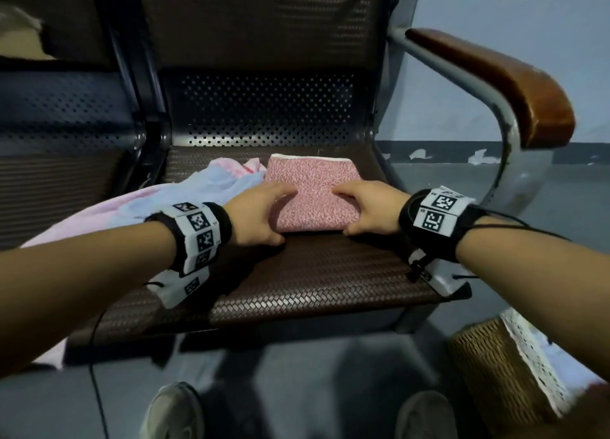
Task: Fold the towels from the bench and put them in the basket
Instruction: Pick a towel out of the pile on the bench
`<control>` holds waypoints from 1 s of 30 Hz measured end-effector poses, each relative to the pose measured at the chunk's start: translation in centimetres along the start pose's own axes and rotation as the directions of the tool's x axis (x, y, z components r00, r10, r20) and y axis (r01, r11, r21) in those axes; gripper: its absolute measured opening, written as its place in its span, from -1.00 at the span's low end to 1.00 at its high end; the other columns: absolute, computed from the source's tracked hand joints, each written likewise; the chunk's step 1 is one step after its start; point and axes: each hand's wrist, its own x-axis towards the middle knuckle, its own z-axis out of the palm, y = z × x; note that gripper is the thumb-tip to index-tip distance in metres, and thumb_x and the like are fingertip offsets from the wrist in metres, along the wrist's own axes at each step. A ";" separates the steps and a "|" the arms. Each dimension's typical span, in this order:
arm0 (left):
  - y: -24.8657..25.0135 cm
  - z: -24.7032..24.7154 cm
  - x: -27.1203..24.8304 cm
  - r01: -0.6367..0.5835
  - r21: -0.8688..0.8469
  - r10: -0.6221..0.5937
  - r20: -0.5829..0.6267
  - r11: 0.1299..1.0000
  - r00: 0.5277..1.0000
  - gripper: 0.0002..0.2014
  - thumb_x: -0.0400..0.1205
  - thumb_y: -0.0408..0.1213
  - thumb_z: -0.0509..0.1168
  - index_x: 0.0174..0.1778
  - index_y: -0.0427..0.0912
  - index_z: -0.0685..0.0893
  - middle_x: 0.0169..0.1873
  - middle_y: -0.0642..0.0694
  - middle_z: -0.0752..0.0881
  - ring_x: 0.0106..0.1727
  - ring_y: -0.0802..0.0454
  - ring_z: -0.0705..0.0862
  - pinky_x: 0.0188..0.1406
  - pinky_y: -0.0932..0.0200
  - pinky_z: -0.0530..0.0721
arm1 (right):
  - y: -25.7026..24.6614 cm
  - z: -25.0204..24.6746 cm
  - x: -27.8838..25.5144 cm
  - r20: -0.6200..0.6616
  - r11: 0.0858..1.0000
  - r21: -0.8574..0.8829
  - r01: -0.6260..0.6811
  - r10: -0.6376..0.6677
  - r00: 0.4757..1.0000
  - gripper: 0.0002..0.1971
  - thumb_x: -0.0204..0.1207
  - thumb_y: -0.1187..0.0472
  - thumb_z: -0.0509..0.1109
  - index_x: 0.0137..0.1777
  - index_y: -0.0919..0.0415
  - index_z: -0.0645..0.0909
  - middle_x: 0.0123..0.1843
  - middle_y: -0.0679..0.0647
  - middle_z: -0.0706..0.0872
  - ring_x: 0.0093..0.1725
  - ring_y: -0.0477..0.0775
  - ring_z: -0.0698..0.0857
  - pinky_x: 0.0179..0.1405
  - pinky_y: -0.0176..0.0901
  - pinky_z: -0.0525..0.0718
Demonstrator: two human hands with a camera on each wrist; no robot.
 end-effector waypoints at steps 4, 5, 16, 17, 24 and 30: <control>-0.6 0.3 -0.5 0.018 0.096 -0.004 -0.142 0.995 0.990 -0.50 0.49 -0.27 0.48 0.39 -0.15 0.65 0.22 -0.18 0.71 0.28 -0.17 0.63 0.34 0.06 0.53 | 0.7 -0.6 -0.3 -0.144 0.994 0.093 -0.060 0.073 0.987 -0.65 0.60 0.14 0.37 0.34 0.20 0.70 0.17 0.21 0.80 0.24 0.24 0.72 0.21 -0.22 0.54; -0.6 0.1 -0.5 0.021 0.091 -0.003 -0.190 0.996 0.982 -0.63 0.51 -0.25 0.45 0.25 -0.16 0.71 0.07 -0.17 0.73 0.17 -0.19 0.67 0.20 0.05 0.57 | 0.9 -0.7 -0.5 -0.175 0.991 0.123 -0.056 0.077 0.981 -0.76 0.60 0.14 0.35 0.16 0.20 0.74 0.04 0.22 0.80 0.16 0.27 0.74 0.12 -0.18 0.56; 1.8 -0.7 -0.2 0.138 -0.632 -0.329 -0.196 0.762 0.924 -0.77 0.42 -0.04 0.30 -0.45 -0.10 0.68 -0.42 0.04 0.61 -0.25 0.10 0.54 -0.18 0.08 0.43 | 2.2 -1.0 -2.2 -0.202 0.800 0.598 -0.040 0.199 0.959 -0.75 0.55 0.12 0.39 -0.38 0.08 0.62 -0.40 -0.02 0.61 -0.35 -0.04 0.56 -0.25 -0.11 0.50; 1.6 -0.5 0.0 0.194 -0.617 -0.352 -0.144 0.763 0.925 -0.74 0.47 -0.05 0.33 -0.37 -0.17 0.73 -0.36 -0.03 0.66 -0.20 0.03 0.57 -0.11 0.03 0.46 | 2.2 -0.7 -2.0 -0.159 0.801 0.592 -0.093 0.229 0.960 -0.77 0.56 0.10 0.41 -0.34 0.07 0.63 -0.41 -0.05 0.62 -0.38 -0.06 0.57 -0.27 -0.15 0.50; 0.7 -0.1 0.3 0.112 -0.224 -0.199 -0.417 0.968 0.887 -0.72 0.58 0.02 0.38 0.07 -0.09 0.67 0.07 -0.07 0.70 0.12 -0.06 0.66 0.19 0.01 0.60 | 2.2 0.5 -0.3 -0.071 0.872 0.438 -0.219 0.276 0.958 -0.78 0.62 -0.02 0.38 -0.03 0.12 0.72 -0.12 0.05 0.81 -0.08 0.05 0.77 0.00 -0.09 0.68; 1.2 0.8 -1.0 -0.175 0.098 0.185 -0.104 0.980 0.977 -0.21 0.32 0.15 0.57 0.45 -0.03 0.54 0.30 -0.04 0.63 0.34 0.00 0.57 0.42 -0.01 0.53 | 1.9 0.8 0.7 -0.124 0.909 0.296 -0.293 0.340 0.932 -0.66 0.61 -0.11 0.38 0.19 0.13 0.67 0.11 0.11 0.76 0.13 0.17 0.72 0.00 -0.14 0.56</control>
